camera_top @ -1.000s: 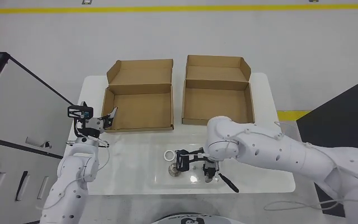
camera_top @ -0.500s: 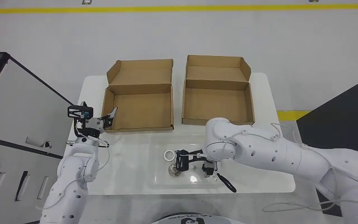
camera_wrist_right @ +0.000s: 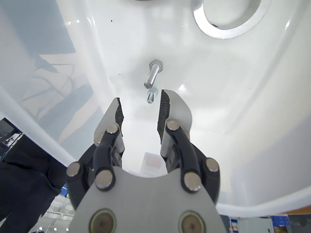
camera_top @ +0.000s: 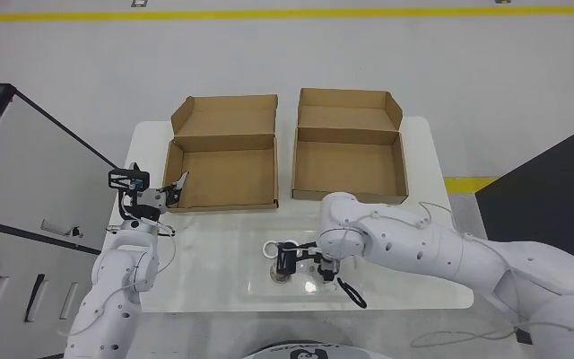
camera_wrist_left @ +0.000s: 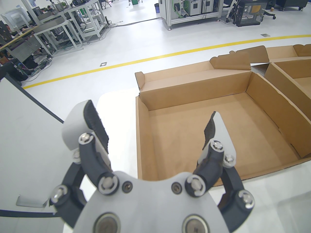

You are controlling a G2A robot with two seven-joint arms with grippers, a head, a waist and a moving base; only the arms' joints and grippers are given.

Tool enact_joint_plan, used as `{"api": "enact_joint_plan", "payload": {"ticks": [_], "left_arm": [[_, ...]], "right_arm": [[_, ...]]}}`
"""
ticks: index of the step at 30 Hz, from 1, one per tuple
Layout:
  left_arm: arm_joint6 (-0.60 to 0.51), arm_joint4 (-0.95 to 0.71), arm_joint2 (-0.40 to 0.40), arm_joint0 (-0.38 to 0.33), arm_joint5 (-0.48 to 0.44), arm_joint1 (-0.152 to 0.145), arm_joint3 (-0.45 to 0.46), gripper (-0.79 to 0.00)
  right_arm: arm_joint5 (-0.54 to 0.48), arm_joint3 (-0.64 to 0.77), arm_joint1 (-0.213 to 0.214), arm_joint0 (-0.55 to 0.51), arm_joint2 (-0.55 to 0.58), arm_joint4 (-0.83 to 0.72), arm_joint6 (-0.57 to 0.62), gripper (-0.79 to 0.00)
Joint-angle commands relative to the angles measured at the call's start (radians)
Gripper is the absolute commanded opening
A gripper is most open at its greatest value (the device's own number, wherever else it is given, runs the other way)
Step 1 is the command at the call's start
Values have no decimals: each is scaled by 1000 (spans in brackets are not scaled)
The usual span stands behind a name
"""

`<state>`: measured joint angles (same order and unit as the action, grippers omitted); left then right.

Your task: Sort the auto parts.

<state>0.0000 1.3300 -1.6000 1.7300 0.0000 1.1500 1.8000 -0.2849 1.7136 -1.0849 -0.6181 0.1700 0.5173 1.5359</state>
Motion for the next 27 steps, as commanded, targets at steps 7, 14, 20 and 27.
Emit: {"api": "enact_joint_plan", "payload": {"ticks": [7, 14, 20, 27], "left_arm": [[0, 0, 0, 0, 0, 0, 0, 0], [0, 0, 0, 0, 0, 0, 0, 0], [0, 0, 0, 0, 0, 0, 0, 0], [0, 0, 0, 0, 0, 0, 0, 0]], "right_arm": [[0, -56, -22, 2, 0, 3, 0, -425], [0, -75, -36, -4, 0, -2, 0, -465], [0, -93, -46, -8, 0, -11, 0, -499], [0, -116, -50, -9, 0, -14, 0, -526]]}}
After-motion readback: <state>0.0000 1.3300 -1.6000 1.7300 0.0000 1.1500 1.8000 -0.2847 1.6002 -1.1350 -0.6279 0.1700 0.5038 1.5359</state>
